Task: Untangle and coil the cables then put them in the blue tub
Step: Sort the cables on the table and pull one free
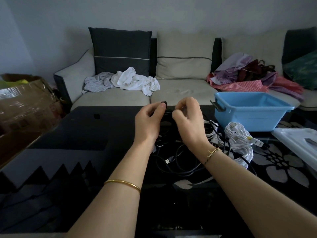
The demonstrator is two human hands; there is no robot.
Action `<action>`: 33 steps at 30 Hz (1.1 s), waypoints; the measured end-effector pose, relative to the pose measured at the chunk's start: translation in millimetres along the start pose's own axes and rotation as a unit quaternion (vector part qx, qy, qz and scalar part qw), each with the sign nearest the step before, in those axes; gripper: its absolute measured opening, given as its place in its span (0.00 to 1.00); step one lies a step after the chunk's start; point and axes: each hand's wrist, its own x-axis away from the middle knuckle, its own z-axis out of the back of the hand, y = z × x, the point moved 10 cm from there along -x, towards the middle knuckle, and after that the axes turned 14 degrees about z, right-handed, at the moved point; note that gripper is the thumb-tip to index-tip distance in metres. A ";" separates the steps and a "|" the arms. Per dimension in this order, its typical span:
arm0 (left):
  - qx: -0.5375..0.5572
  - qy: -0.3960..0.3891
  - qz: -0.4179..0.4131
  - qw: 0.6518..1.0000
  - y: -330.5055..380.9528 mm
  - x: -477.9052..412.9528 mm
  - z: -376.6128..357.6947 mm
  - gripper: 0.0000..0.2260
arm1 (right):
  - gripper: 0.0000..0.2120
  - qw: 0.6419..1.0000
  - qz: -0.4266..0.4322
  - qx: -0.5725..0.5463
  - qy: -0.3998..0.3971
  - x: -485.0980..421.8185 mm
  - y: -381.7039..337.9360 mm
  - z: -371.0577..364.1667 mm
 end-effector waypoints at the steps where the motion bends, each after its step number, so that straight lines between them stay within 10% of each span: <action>1: -0.005 -0.008 -0.002 1.000 -0.2 1.5 -2.6 0.04 | 0.04 0.999 -0.041 -0.023 0.018 -1.2 7.7 1.8; 21: -0.078 -0.047 -0.072 0.993 4.5 9.4 -19.7 0.06 | 0.14 0.921 -0.300 -0.246 0.045 14.3 39.6 -3.5; 33: -0.058 -0.053 0.050 0.996 -12.1 6.7 -17.5 0.14 | 0.13 0.991 -0.133 0.017 -0.023 -5.6 14.2 8.8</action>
